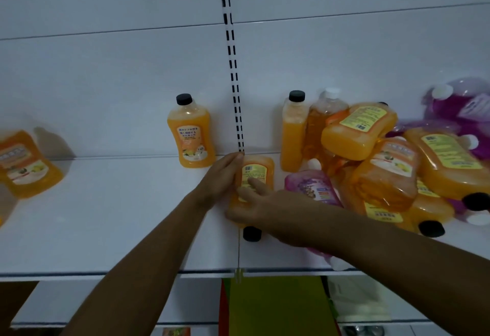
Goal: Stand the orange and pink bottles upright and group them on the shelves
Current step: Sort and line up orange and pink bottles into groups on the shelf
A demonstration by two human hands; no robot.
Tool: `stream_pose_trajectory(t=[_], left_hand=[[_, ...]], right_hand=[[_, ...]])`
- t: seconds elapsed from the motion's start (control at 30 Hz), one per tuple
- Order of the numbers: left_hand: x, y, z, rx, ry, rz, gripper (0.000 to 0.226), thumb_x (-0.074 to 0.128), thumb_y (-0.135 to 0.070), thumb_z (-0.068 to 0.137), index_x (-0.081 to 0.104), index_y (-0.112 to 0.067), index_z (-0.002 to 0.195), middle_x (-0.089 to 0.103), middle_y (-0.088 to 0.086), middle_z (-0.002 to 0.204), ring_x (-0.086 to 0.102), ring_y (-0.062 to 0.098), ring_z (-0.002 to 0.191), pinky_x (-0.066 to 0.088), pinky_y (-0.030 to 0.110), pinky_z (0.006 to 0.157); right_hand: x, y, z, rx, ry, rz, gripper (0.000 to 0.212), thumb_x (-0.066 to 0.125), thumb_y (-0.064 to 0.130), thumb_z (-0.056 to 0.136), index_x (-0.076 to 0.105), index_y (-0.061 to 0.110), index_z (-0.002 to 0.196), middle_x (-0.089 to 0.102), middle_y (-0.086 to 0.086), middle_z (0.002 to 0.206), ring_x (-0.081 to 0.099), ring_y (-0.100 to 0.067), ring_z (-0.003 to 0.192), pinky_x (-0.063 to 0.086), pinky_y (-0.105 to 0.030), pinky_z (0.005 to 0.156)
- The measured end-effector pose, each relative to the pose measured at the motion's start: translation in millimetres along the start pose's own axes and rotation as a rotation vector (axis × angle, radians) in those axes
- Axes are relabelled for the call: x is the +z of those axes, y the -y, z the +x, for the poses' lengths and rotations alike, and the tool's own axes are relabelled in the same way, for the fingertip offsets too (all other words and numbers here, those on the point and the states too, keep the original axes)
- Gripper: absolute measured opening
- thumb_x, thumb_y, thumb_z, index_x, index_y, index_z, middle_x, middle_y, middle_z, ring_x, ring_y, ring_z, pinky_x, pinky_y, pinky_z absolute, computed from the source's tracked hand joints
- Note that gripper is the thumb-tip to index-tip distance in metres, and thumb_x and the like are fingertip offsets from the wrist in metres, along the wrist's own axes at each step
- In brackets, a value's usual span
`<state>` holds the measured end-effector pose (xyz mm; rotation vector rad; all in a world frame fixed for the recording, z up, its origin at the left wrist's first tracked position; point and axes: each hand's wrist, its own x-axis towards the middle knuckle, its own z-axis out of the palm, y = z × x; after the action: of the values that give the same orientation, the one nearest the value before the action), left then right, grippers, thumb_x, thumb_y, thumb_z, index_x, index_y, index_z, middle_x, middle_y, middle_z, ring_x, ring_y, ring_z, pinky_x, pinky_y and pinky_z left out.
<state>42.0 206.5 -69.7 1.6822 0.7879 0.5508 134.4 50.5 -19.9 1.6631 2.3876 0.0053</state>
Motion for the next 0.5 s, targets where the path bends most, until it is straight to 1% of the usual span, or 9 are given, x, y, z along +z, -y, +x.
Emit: stream_pose_trajectory(t=[0.07,0.13,0.2,0.23,0.27,0.33,0.37,0.43,0.5], left_hand=[[-4,2,-4,-0.024,-0.021,-0.096,0.031,0.042,-0.042,0.1,0.063,-0.023,0.113,0.068,0.002,0.11,0.068,0.015,0.097,0.056,0.034,0.087],[-11,5,-8,-0.029,-0.05,-0.171,0.031,0.045,-0.041,0.099,0.064,-0.022,0.115,0.067,0.005,0.114,0.067,0.021,0.103,0.054,0.041,0.091],[-21,6,-14,-0.007,-0.08,-0.216,0.028,0.047,-0.038,0.098,0.067,-0.022,0.11,0.066,0.006,0.113,0.066,0.024,0.103,0.054,0.043,0.091],[-26,7,-16,0.002,-0.087,-0.261,0.027,0.048,-0.037,0.097,0.068,-0.021,0.106,0.066,0.007,0.109,0.066,0.024,0.101,0.055,0.041,0.088],[-31,6,-20,-0.001,-0.095,-0.307,0.025,0.051,-0.034,0.096,0.068,-0.017,0.103,0.067,0.007,0.102,0.067,0.023,0.096,0.056,0.039,0.083],[-41,5,-29,-0.02,-0.116,-0.443,0.024,0.056,-0.032,0.091,0.064,-0.014,0.103,0.068,0.008,0.096,0.067,0.02,0.088,0.056,0.033,0.073],[-46,6,-32,-0.032,-0.134,-0.49,0.025,0.055,-0.032,0.09,0.063,-0.014,0.106,0.068,0.011,0.098,0.066,0.021,0.09,0.056,0.034,0.073],[-55,6,-38,-0.061,-0.176,-0.488,0.026,0.044,-0.023,0.093,0.063,-0.011,0.107,0.065,0.017,0.1,0.063,0.027,0.092,0.054,0.041,0.08],[-64,5,-46,-0.064,-0.165,-0.498,0.029,0.04,-0.011,0.092,0.064,-0.006,0.106,0.067,0.018,0.097,0.065,0.03,0.091,0.054,0.042,0.083]], right_hand=[[-1,1,0,-0.043,0.022,0.057,0.084,0.056,0.0,0.088,0.01,0.037,0.148,0.001,-0.01,0.157,-0.002,-0.041,0.145,0.044,-0.053,0.097],[-4,2,3,-0.082,0.032,0.101,0.085,0.053,-0.001,0.09,0.008,0.041,0.149,-0.009,-0.004,0.159,-0.007,-0.038,0.146,0.039,-0.052,0.103],[-12,2,8,-0.11,-0.03,0.209,0.081,0.055,0.0,0.091,0.015,0.041,0.148,-0.007,0.001,0.158,0.0,-0.032,0.147,0.033,-0.048,0.109],[-18,0,11,-0.128,-0.098,0.283,0.076,0.056,0.001,0.091,0.021,0.039,0.147,0.0,0.002,0.158,0.009,-0.026,0.145,0.033,-0.044,0.11],[-25,-4,13,-0.142,-0.174,0.358,0.07,0.056,0.002,0.092,0.027,0.035,0.146,0.009,0.002,0.157,0.018,-0.018,0.142,0.035,-0.035,0.109],[-43,-19,17,-0.118,-0.292,0.518,0.062,0.054,0.004,0.093,0.034,0.031,0.144,0.028,0.006,0.152,0.028,-0.002,0.131,0.032,-0.016,0.102],[-52,-27,20,-0.089,-0.315,0.606,0.06,0.055,0.004,0.093,0.036,0.031,0.143,0.036,0.008,0.148,0.031,0.003,0.127,0.032,-0.014,0.1],[-64,-40,29,-0.057,-0.337,0.817,0.058,0.059,0.003,0.09,0.042,0.032,0.137,0.049,0.014,0.136,0.045,0.001,0.122,0.045,-0.023,0.098],[-69,-47,42,-0.03,-0.366,0.959,0.058,0.067,0.006,0.085,0.044,0.034,0.131,0.055,0.018,0.125,0.055,-0.003,0.115,0.051,-0.028,0.094]])
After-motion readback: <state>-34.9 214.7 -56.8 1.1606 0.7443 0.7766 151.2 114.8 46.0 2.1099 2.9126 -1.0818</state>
